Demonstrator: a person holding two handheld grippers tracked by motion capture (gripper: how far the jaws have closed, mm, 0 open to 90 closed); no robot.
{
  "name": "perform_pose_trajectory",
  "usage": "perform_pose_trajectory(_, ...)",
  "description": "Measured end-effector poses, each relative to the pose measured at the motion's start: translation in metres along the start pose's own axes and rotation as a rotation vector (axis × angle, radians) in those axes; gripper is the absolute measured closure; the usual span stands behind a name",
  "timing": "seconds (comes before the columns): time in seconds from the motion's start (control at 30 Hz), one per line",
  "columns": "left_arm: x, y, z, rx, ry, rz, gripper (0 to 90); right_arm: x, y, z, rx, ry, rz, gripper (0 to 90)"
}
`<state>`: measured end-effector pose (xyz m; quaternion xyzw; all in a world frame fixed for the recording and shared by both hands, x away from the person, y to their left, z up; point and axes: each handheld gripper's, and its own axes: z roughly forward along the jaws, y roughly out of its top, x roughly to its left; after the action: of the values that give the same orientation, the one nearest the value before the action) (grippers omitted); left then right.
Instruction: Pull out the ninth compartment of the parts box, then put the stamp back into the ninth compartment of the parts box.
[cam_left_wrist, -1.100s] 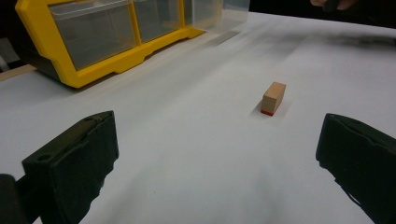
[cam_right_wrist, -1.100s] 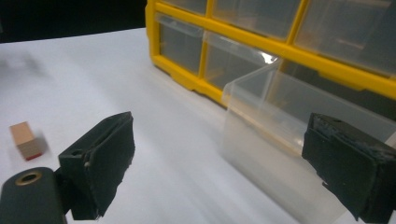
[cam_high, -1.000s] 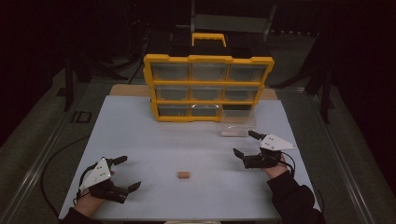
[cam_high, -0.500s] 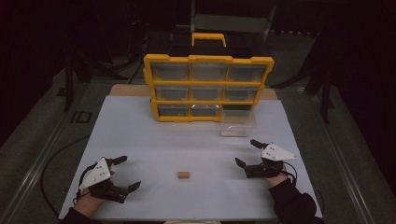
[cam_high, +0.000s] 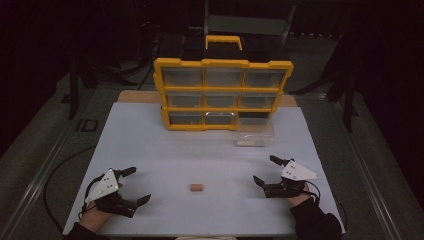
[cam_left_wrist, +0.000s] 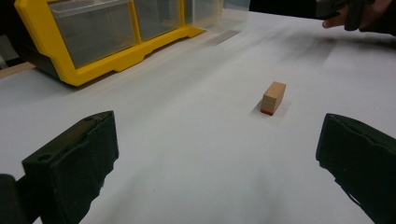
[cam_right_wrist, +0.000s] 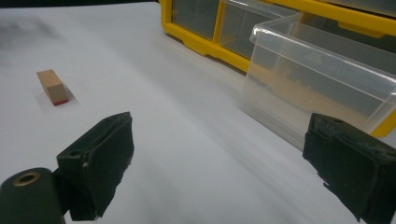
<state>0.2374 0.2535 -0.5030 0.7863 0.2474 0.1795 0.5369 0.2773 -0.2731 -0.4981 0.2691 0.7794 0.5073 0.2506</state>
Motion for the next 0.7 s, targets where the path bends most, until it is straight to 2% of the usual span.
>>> perform_pose_trajectory(0.13,0.0001,-0.0002,0.0004,0.001,-0.002,-0.001,0.0,-0.0001,-0.0024,-0.0024,0.006,-0.011,0.031,8.5)
perform_pose_trajectory(0.3,0.0007,-0.0001,0.0002,0.003,0.001,-0.002,0.0,-0.0040,-0.0024,-0.0009,0.000,-0.035,0.033,8.6)
perform_pose_trajectory(0.6,0.0011,-0.0004,0.0009,0.002,0.001,-0.006,0.0,-0.0040,-0.0028,0.0002,0.006,-0.012,0.018,8.6)
perform_pose_trajectory(0.7,0.0012,-0.0006,0.0005,0.000,0.002,-0.005,0.0,-0.0025,-0.0025,0.0001,0.001,-0.014,0.030,8.6)
